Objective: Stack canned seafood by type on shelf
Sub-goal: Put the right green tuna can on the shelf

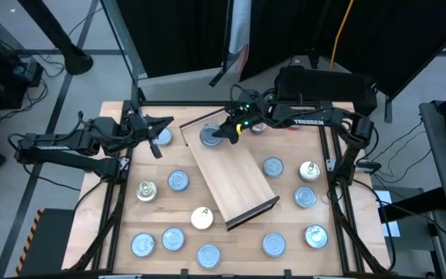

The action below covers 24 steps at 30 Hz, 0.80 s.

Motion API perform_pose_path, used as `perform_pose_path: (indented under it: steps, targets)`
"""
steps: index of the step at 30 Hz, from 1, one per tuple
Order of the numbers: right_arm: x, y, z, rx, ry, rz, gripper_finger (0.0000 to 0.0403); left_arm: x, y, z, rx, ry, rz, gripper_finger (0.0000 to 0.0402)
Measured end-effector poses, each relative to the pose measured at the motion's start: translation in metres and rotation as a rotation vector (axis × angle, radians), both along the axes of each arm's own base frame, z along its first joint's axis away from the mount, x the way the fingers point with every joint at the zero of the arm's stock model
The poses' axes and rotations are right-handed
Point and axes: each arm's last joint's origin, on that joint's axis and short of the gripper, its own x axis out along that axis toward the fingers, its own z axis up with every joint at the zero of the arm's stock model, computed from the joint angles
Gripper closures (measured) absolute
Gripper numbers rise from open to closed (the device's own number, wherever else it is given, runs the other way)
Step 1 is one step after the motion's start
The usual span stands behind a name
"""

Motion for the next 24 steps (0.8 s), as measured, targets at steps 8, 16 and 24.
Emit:
perform_pose_path:
  steps: [8,16,24]
  targets:
    - [-0.001,-0.001,-0.003,-0.122,0.019,-0.012,0.0191,0.000,0.000,-0.001,0.000,0.010,0.000,0.0400]
    - [-0.002,-0.003,-0.004,-0.386,0.071,-0.074,0.0075,0.000,0.000,-0.001,-0.001,0.010,0.000,0.0400]
    - [-0.022,0.012,0.039,-0.607,0.087,-0.167,0.0064,0.001,0.000,-0.003,-0.003,0.024,0.000,0.0400]
